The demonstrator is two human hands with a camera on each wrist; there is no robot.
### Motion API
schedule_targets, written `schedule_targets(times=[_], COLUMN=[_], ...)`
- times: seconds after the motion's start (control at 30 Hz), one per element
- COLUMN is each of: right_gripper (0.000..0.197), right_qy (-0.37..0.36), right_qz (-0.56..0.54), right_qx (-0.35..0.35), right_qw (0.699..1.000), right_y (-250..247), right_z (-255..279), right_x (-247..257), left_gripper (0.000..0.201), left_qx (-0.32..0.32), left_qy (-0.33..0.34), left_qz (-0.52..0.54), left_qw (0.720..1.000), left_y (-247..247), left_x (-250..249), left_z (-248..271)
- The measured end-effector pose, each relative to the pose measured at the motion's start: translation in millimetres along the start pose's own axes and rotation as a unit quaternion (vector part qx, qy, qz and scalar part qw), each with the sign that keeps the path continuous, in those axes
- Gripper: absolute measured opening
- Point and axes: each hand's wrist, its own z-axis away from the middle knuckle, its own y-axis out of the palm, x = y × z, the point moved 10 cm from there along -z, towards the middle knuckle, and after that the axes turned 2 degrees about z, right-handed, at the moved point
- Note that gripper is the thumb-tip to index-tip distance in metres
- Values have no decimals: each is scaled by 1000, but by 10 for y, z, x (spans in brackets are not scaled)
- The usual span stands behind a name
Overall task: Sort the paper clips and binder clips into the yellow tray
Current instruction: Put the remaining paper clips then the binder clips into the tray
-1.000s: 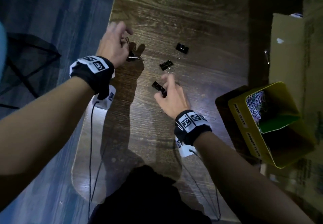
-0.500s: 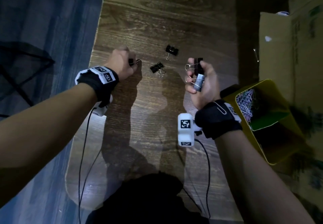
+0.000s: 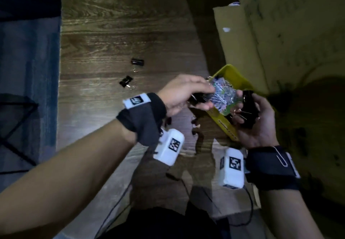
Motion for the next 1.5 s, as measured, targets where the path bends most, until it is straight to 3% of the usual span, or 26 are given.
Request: schedule_targets(times=[0.1, 0.23, 0.43, 0.63, 0.8, 0.9, 0.97, 1.07, 1.17, 1.23, 1.3, 1.37, 1.43, 1.5], right_gripper=[29, 28, 41, 53, 74, 69, 69, 59, 53, 49, 47, 48, 48, 49], right_qy=[-12, -18, 75, 44, -14, -68, -106, -161, -203, -212, -212, -215, -223, -239], right_qz=[32, 106, 170, 244, 362, 439, 469, 540, 593, 625, 664, 701, 730, 758], right_qx=[-73, -163, -162, -166, -162, -138, -109, -68, 1, 55, 109, 163, 203, 225], right_qw=[997, 981, 969, 954, 918, 885, 870, 824, 779, 749, 709, 660, 613, 563], right_y=[-463, -836, -827, -790, -643, -376, -138, 327, 878, 1227, 1583, 1950, 2292, 2576], right_z=[85, 140, -5, 45, 72, 97, 112, 122, 106, 53, -27, -157, -372, -631], right_x=[214, 354, 188, 221, 330, 407, 408, 340, 172, 13, -159, -353, -571, -801], left_gripper=[4, 14, 17, 39, 31, 16, 22, 21, 13, 15, 5, 25, 50, 67], left_qx=[59, 22, -70, -49, -21, -9, -30, -84, -168, -244, -322, -370, -385, -354], left_qy=[-60, -89, -77, -44, 17, 79, 103, 104, 92, 100, 100, 106, 111, 97], left_qz=[-52, -124, -254, -439, -458, -419, -365, -302, -307, -353, -445, -523, -548, -577], left_qw=[995, 988, 962, 896, 889, 904, 925, 944, 932, 898, 830, 760, 734, 730], left_y=[661, 1054, 1163, 1143, 1094, 946, 670, 71, -783, -1361, -1840, -2189, -2396, -2493], left_x=[327, 626, 783, 769, 569, 393, 268, 112, -8, -158, -331, -470, -532, -453], left_z=[-205, -494, -778, -892, -769, -580, -449, -259, -82, 83, 297, 466, 563, 518])
